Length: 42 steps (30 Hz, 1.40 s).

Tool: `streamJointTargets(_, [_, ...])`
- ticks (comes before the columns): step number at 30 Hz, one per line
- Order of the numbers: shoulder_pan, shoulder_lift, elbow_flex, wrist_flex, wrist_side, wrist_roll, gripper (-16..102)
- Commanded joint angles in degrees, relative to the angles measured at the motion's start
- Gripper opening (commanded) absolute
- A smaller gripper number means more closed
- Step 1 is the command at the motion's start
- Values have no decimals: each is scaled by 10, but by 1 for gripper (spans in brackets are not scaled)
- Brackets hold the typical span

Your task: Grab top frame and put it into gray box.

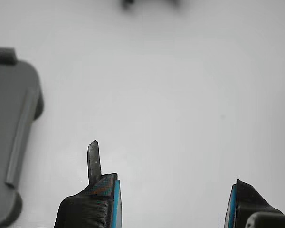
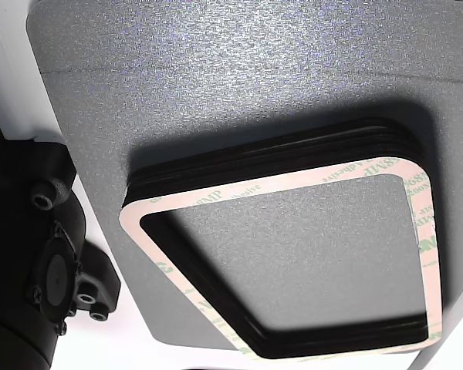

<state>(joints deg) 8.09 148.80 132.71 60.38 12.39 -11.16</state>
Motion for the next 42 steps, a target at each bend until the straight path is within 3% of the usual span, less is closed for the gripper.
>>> streamJointTargets(1, [27,-36,-71,25,17,-236,94])
streamJointTargets(3, [42,-49,-88,34,14,-339,96])
streamJointTargets(7, [62,-67,-110,52,-27,-507,88])
streamJointTargets(9, [78,-85,-135,86,-35,-620,84])
streamJointTargets(11, [91,-119,-175,132,-59,-751,93])
streamJointTargets(15, [134,-171,-227,175,-69,-927,87])
streamJointTargets(22, [237,-203,-214,182,-43,-1037,81])
streamJointTargets(30, [319,-239,-206,208,-52,-1197,78])
streamJointTargets(34, [378,-265,-229,248,-46,-1214,84])
streamJointTargets(37, [420,-303,-262,283,-36,-1182,99])
streamJointTargets(42, [497,-338,-268,298,-30,-1150,96])
